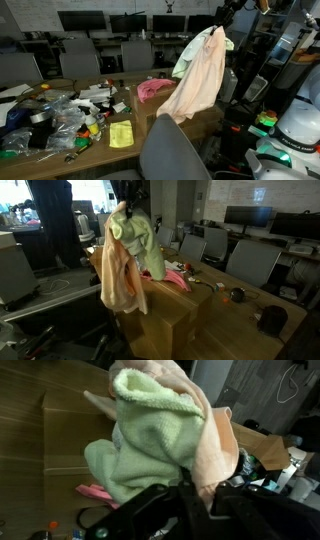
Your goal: Remove all the clothes from the top of the box except the pink cloth and hang them on the chair
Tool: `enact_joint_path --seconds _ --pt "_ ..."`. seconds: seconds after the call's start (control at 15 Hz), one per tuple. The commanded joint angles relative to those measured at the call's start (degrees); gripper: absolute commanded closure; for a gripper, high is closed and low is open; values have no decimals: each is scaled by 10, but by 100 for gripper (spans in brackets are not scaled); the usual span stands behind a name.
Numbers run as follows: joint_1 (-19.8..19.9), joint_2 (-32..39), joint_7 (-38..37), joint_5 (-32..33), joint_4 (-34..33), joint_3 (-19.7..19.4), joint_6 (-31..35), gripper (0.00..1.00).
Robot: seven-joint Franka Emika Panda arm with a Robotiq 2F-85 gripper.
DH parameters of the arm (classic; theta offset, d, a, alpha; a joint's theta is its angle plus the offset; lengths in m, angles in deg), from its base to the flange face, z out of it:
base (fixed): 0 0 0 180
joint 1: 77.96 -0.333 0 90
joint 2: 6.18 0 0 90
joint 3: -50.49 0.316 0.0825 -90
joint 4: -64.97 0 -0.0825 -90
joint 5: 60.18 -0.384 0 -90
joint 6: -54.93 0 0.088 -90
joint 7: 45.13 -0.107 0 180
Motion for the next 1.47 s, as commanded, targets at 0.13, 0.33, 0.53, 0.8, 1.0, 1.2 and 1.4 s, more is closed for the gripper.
enact_joint_path --seconds 0.13,0.33,0.53,0.8,1.0,1.2,1.4 --pt "0 -88 73 43 41 -15 -47 94" --pt "-9 -113 111 87 55 -7 -89 94" --pt "-25 -124 127 136 69 20 -123 94" --pt "-63 -119 121 193 94 69 -149 94" --pt "-96 -100 109 228 113 111 -158 94" --pt "-129 -77 95 254 124 149 -164 94" --pt "-160 -53 87 264 123 175 -158 94"
